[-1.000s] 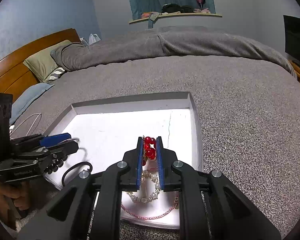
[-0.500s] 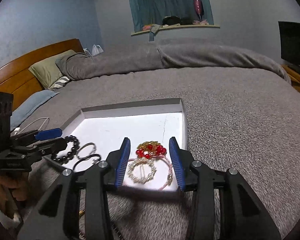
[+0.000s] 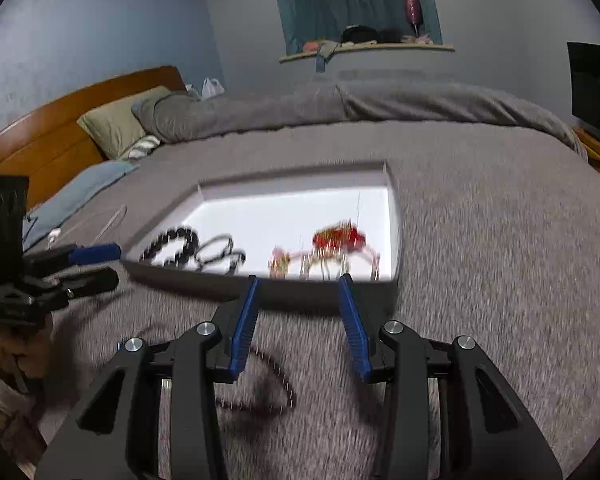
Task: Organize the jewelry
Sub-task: 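Move both open tools back over the remaining jewelry pile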
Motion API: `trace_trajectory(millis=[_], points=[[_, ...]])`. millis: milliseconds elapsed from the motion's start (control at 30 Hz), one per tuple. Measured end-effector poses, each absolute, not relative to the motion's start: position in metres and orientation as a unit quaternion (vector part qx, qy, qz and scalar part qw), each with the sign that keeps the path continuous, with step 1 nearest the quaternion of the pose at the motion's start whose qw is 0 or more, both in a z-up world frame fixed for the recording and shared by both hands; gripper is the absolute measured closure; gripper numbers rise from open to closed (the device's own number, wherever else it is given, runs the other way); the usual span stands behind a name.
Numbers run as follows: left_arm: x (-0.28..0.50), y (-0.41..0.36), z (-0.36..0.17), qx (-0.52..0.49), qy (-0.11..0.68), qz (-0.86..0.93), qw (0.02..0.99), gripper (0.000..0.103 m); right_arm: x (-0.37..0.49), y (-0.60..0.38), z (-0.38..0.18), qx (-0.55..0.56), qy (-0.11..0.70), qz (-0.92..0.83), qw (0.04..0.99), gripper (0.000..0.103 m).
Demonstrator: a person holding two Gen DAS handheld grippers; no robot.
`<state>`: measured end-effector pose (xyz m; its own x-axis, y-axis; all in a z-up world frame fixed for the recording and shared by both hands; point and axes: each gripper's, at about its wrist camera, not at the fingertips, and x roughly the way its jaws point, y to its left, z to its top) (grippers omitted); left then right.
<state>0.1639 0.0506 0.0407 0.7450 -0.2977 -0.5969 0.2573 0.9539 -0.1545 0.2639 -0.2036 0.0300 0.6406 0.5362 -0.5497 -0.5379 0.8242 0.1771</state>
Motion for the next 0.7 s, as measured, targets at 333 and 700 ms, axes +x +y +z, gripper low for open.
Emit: trace_trajectory(millis=[333,700], points=[[0.155,0.043,0.030,-0.021,0.332,-0.148,0.931,0.024,0.257,-0.203,0.013,-0.008,0.347,0.307,0.886,0.063],[0.151,0.034,0.027,0.003,0.333,-0.144,0.932,0.024,0.259,-0.187,-0.003,-0.038,0.392,0.323,0.861,0.074]])
